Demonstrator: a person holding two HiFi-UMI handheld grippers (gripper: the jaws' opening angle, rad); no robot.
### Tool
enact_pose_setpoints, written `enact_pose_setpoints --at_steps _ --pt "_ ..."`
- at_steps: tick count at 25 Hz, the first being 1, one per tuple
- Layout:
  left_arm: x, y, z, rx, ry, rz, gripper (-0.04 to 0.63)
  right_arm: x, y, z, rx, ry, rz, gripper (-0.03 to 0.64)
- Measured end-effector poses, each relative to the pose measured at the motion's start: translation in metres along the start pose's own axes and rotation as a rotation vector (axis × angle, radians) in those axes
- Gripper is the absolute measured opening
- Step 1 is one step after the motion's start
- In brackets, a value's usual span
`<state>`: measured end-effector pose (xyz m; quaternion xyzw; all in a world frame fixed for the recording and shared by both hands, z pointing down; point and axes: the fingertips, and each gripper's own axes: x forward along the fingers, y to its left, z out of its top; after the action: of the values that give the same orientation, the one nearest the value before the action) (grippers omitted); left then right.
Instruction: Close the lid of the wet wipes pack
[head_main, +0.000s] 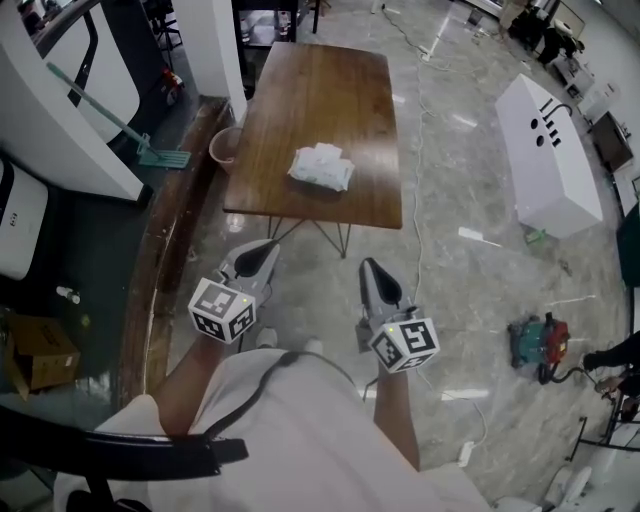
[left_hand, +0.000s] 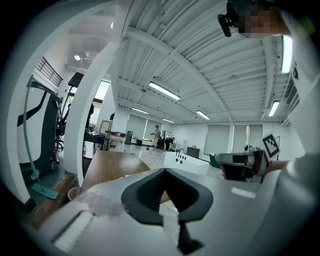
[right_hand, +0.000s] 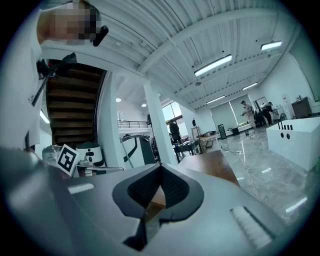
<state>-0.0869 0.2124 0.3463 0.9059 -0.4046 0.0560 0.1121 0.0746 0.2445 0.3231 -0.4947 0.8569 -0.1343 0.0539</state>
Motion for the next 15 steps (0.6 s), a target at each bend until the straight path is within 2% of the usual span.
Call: enact_pose_setpoints --at_steps 15 --pt "0.016 -0.032 -0.009 -0.01 0.013 0.001 0.005 -0.024 -0.021 -0.005 0.06 0.019 0.048 0.009"
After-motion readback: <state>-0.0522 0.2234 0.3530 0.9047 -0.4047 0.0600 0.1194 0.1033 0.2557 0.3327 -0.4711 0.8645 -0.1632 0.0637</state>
